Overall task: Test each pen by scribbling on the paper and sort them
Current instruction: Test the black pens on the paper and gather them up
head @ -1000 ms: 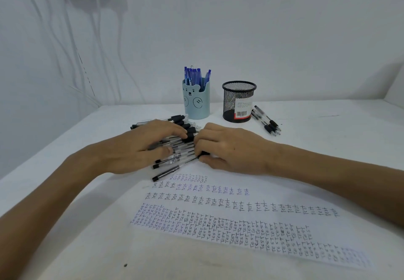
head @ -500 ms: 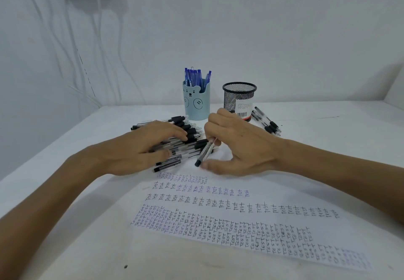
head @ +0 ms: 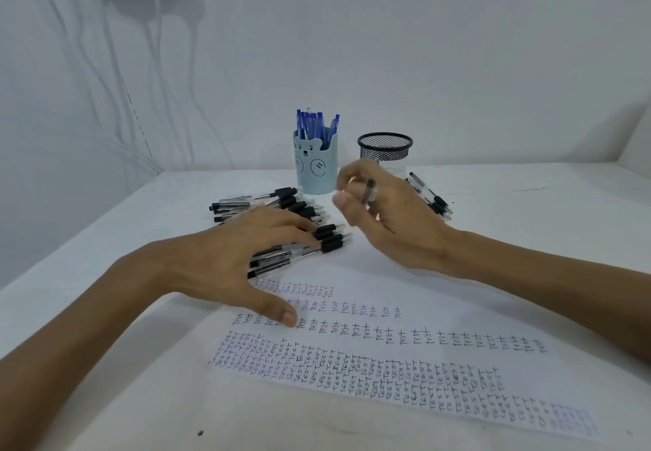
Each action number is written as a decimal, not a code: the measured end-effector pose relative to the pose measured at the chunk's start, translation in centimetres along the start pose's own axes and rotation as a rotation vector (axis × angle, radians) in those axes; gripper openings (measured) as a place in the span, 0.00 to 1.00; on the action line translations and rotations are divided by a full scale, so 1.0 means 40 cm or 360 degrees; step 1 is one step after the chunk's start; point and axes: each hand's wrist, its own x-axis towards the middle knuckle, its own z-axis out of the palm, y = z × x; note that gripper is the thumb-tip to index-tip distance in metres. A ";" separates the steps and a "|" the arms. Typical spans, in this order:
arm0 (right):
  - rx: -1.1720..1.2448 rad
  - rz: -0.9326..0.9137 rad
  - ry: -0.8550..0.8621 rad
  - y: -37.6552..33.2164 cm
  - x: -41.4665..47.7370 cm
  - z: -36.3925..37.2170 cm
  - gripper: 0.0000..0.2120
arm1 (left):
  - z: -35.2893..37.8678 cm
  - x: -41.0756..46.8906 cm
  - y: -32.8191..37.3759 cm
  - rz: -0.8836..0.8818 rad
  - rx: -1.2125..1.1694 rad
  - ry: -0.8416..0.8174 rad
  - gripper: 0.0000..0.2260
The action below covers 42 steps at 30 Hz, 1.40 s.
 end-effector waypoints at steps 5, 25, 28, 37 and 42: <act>0.0738 0.0700 0.0065 -0.028 0.020 -0.028 0.28 | -0.003 0.001 -0.001 0.0003 0.0009 -0.0050 0.36; 0.1093 0.0662 -0.0520 -0.055 -0.050 0.022 0.03 | 0.002 0.007 0.009 -0.0024 0.0027 -0.0058 0.35; 0.1158 0.0612 -0.0514 -0.058 -0.059 0.019 0.05 | 0.007 0.009 0.011 -0.0007 0.0032 -0.0028 0.35; 0.1124 0.0560 -0.0592 -0.057 -0.058 0.019 0.05 | 0.010 0.008 0.014 -0.0026 0.0022 -0.0034 0.36; 0.1093 0.0555 -0.0619 -0.057 -0.057 0.019 0.05 | 0.021 0.003 0.015 -0.0047 0.0103 0.0034 0.43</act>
